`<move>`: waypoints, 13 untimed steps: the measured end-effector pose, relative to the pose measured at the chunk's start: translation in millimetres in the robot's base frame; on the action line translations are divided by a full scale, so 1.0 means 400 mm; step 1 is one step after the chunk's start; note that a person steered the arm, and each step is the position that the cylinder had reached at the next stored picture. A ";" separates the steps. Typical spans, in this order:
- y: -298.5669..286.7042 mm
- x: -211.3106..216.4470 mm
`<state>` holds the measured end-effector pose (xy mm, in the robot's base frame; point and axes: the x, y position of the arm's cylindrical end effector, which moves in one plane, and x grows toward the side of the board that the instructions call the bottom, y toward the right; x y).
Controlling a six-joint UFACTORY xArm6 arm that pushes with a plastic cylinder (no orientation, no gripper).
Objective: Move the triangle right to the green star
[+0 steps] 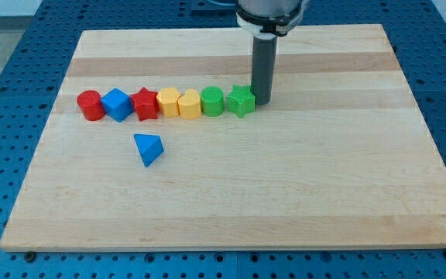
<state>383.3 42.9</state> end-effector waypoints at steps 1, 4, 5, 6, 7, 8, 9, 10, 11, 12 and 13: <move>-0.013 0.001; 0.056 0.096; 0.052 0.225; -0.003 0.332; -0.137 0.382; -0.296 0.401; -0.457 0.402; -0.573 0.388; -0.611 0.327; -0.608 0.277; -0.571 0.265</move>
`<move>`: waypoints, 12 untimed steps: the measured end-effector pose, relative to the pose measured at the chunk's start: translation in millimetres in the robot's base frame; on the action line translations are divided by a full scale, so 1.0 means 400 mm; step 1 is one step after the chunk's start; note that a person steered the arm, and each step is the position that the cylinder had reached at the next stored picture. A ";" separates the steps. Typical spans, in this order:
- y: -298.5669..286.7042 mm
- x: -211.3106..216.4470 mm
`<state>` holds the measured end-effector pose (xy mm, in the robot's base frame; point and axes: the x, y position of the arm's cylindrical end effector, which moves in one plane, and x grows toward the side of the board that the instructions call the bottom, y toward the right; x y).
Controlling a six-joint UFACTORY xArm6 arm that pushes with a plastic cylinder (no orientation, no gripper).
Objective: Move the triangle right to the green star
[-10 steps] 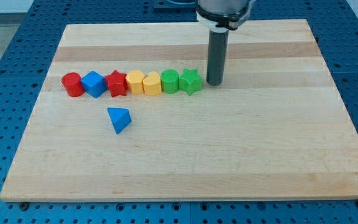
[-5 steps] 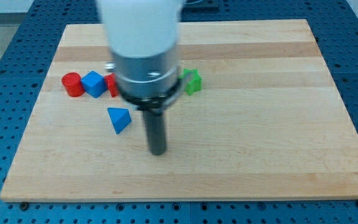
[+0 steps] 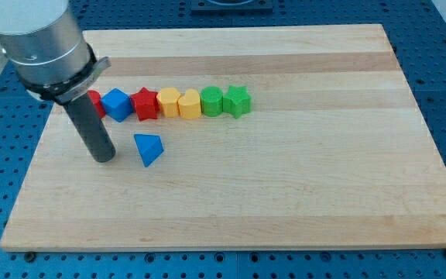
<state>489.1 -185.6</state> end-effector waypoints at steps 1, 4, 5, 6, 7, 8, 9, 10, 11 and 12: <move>0.059 0.000; 0.273 0.000; 0.344 0.000; 0.412 0.000; 0.476 0.000; 0.527 0.000; 0.579 0.000; 0.602 -0.004; 0.602 -0.033; 0.602 -0.067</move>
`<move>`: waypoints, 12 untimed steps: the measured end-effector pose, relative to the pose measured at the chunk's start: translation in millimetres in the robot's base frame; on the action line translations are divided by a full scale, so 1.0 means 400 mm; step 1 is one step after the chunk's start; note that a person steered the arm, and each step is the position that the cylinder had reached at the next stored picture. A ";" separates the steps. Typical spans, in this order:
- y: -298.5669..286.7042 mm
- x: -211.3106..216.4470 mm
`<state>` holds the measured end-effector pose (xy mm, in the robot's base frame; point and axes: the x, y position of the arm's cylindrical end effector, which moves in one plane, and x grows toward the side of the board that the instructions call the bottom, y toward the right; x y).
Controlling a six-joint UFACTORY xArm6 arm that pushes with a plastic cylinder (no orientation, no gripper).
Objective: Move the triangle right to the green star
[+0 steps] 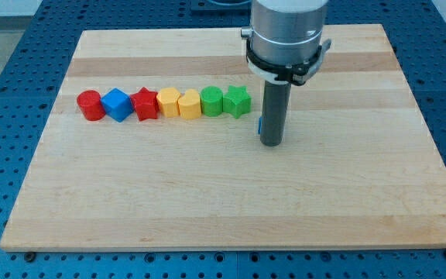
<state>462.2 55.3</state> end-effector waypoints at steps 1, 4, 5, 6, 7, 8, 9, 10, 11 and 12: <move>0.000 -0.037; 0.000 -0.098; 0.001 -0.091; 0.020 -0.081; 0.032 -0.081; 0.032 -0.081; 0.043 -0.081; 0.098 -0.081; 0.170 -0.085; 0.211 -0.132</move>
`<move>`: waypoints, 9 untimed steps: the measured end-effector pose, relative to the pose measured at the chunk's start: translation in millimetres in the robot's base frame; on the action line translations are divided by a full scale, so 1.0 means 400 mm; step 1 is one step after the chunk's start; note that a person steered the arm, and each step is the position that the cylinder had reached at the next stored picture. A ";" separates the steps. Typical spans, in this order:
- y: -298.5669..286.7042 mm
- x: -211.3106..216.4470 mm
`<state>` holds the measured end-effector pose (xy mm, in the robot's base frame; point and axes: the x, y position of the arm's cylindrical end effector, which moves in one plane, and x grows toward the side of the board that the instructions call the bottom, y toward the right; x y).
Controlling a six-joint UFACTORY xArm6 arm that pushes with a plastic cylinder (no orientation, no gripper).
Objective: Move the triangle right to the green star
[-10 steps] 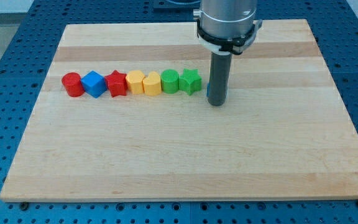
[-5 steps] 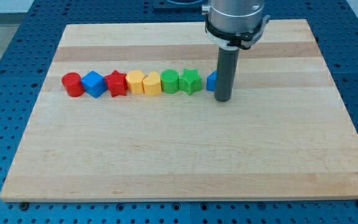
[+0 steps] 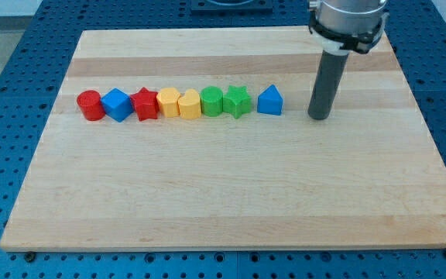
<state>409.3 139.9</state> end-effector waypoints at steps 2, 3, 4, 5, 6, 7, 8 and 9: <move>-0.024 -0.012; -0.079 -0.012; -0.096 -0.012; -0.116 -0.012; -0.122 -0.012; -0.125 -0.012; -0.144 -0.012; -0.144 -0.012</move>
